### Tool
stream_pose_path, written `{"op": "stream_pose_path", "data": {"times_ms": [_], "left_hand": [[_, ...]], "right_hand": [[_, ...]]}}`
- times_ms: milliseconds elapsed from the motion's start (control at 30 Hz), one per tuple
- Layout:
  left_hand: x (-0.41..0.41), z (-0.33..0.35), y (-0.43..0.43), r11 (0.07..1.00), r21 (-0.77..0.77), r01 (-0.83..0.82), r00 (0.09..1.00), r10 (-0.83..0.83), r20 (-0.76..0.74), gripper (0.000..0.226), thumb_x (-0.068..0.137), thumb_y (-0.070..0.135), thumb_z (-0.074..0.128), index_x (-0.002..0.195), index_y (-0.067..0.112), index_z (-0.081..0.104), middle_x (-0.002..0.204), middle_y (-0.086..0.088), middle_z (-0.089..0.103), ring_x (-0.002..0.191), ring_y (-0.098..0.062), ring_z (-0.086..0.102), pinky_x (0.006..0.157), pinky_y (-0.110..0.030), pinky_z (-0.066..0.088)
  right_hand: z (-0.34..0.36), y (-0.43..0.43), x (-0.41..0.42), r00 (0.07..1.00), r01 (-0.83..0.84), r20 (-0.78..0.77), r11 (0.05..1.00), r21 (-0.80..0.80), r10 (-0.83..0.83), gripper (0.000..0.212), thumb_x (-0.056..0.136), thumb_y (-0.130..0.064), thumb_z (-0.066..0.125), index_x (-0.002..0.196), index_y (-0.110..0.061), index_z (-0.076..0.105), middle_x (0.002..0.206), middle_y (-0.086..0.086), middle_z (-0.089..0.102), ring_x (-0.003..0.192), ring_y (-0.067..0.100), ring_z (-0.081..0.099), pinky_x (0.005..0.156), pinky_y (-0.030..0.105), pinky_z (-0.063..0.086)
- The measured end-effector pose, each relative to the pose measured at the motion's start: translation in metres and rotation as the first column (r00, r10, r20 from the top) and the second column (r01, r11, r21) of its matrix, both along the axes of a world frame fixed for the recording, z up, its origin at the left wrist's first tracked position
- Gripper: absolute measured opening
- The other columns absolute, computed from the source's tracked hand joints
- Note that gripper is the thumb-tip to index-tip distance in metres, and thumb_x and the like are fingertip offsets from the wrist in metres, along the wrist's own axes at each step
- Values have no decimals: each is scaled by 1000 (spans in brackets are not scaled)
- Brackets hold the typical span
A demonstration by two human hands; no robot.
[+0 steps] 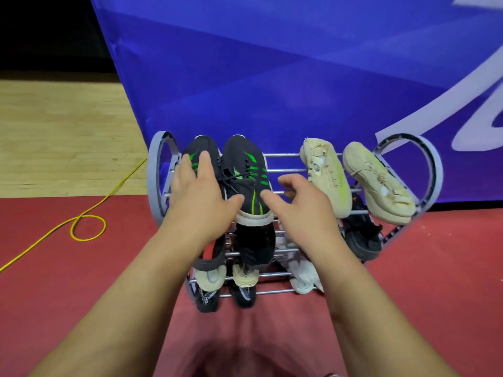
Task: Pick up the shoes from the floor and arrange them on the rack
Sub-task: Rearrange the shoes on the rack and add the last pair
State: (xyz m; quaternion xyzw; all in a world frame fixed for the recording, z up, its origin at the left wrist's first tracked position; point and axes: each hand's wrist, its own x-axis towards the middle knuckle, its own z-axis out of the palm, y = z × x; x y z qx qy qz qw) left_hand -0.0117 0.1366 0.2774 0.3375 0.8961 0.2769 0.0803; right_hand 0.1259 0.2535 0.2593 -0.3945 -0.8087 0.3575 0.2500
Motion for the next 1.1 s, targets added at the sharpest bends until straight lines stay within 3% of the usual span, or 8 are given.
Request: {"op": "stream_pose_path", "data": {"times_ms": [100,200,267,367,500,700,933,1100], "left_hand": [[32,18,20,947,301,112,988,-73,-137,57,90,37,65,142,24,46,140,-3,48,129,-22,45,109,-38,39],[65,14,41,918,326,224,967,-251,40,11,90,28,61,99,28,67,88,10,69,82,-9,63,77,-30,50],[81,-1,56,929,250,273,938,-315,145,15,89,30,60,80,20,67,71,4,68,70,-14,62,65,-29,47],[96,-27,81,943,169,287,876,-330,351,34,89,39,61,76,8,65,69,-3,72,68,-23,68,69,-36,56],[116,-39,104,985,145,95,585,-173,792,50,92,52,63,98,2,65,86,-15,75,65,-26,71,60,-36,58],[134,-56,128,970,210,-124,258,-173,951,52,93,56,61,114,8,61,98,-16,77,83,-30,77,65,-35,61],[137,-56,131,915,305,-264,271,-233,934,24,102,23,51,109,3,63,92,-14,79,87,-25,77,73,-34,63],[115,-32,118,777,503,-379,497,-288,818,22,94,22,48,94,5,62,67,-9,72,57,-19,64,53,-28,49]], "right_hand": [[10,21,29,961,178,-199,980,-90,-193,25,92,-42,63,84,-18,64,78,3,69,74,23,66,66,36,53],[7,44,64,890,263,-300,925,-274,-342,37,91,-44,58,71,-12,55,65,11,61,60,34,59,59,44,51],[6,56,86,847,281,-337,885,-372,-411,30,93,-35,58,73,-13,55,63,12,50,53,23,46,51,35,40],[7,69,115,803,342,-318,827,-447,-504,25,93,-30,58,73,-15,52,61,8,45,48,18,38,47,29,31],[3,84,144,754,400,-295,767,-501,-586,30,90,-30,61,67,-15,49,55,5,44,44,19,35,45,28,29],[-3,92,154,753,387,-267,733,-559,-601,35,91,-31,61,63,-17,45,55,8,40,44,18,30,43,26,26],[3,87,142,797,322,-310,798,-510,-519,35,95,-31,60,67,-11,53,55,7,45,43,18,36,43,27,30],[2,85,133,828,268,-316,822,-502,-463,35,96,-35,58,67,-16,53,54,2,51,45,17,43,44,27,37]]}}
